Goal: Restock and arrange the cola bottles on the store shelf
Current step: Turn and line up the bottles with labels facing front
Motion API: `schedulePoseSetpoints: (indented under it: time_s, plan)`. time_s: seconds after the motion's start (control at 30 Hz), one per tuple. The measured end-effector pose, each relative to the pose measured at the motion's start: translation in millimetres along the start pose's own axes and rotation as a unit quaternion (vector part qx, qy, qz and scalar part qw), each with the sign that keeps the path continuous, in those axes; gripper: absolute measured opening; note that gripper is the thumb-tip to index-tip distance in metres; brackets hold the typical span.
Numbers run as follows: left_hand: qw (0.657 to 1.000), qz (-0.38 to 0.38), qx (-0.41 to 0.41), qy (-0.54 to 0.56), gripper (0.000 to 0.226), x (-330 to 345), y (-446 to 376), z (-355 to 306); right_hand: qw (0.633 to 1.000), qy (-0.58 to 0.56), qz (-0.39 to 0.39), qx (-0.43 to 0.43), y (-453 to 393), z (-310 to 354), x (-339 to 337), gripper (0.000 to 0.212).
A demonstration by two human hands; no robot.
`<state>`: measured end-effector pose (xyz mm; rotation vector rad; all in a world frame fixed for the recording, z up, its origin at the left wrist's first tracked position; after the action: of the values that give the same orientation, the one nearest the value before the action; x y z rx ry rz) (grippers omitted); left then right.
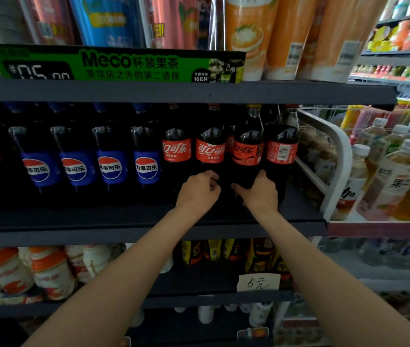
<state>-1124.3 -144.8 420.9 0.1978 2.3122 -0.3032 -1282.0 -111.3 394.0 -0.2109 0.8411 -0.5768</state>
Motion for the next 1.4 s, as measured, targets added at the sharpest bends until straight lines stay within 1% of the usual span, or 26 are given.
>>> schedulePoseSetpoints:
  time_s: [0.07,0.13,0.23,0.33,0.5,0.63,0.73,0.8,0.9,0.97,1.07,1.17,1.27,1.4]
  plan:
    - [1.0,-0.02,-0.009,-0.001,0.028,-2.9,0.2,2.4,0.999,-0.034,0.023,-0.011,-3.3,-1.1,4.3,0.05]
    - [0.999,-0.038,-0.016,-0.005,0.029,-2.6,0.2,0.8,0.994,-0.082,0.071,-0.023,-4.4,2.5,11.0,0.046]
    - [0.999,-0.026,-0.022,-0.037,0.031,8.7,-0.4,-7.6,0.977,-0.15,0.15,-0.029,-2.9,11.7,20.5,0.045]
    - [0.998,-0.014,-0.027,-0.048,0.029,15.8,-2.6,-15.6,0.966,-0.176,0.187,-0.02,-3.3,12.3,23.2,0.047]
    - [0.996,0.013,-0.062,-0.068,0.031,22.5,-8.7,-13.5,0.967,-0.179,0.18,-0.014,-7.5,7.8,25.0,0.051]
    - [0.993,0.029,-0.082,-0.083,0.03,25.5,-15.4,-8.3,0.982,-0.143,0.121,-0.026,-8.8,5.6,23.4,0.056]
    - [0.993,0.022,-0.084,-0.077,0.028,22.7,-19.5,-7.7,0.988,-0.11,0.106,-0.038,-11.1,8.0,22.9,0.051]
    - [0.995,0.009,-0.071,-0.072,0.026,22.6,-16.4,-8.7,0.986,-0.115,0.117,-0.026,-13.0,5.5,24.0,0.043]
    - [0.997,-0.039,-0.028,-0.056,0.024,19.3,-6.5,-10.0,0.985,-0.116,0.128,-0.024,-11.9,0.1,22.2,0.029]
    - [0.996,-0.077,0.0,-0.051,0.021,14.3,-1.1,-12.7,0.984,-0.121,0.126,-0.039,-9.7,0.4,18.1,0.03]
    - [0.993,-0.11,0.021,-0.026,0.019,7.5,2.1,-16.7,0.984,-0.13,0.109,-0.049,-9.1,4.0,12.3,0.041]
    - [0.993,-0.115,0.026,-0.018,0.021,6.7,0.6,-17.8,0.988,-0.098,0.106,-0.057,-10.9,10.3,14.6,0.045]
    - [0.994,-0.101,0.039,-0.019,0.025,8.6,-1.0,-18.9,0.99,-0.062,0.113,-0.051,-11.1,11.1,21.8,0.048]
    - [0.995,-0.081,0.044,-0.036,0.029,12.3,-4.4,-17.9,0.991,-0.048,0.122,-0.041,-14.3,11.3,25.1,0.051]
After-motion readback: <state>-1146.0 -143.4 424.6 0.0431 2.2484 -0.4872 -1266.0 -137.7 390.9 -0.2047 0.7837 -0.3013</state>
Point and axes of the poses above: each hand's wrist, its own y-axis away from the middle knuckle, its own x-axis out of the palm, z = x × y, the point moved 10 cm from there along -y, towards the middle knuckle, and after that the axes turned 14 degrees about -x, right-handed, at the moved point
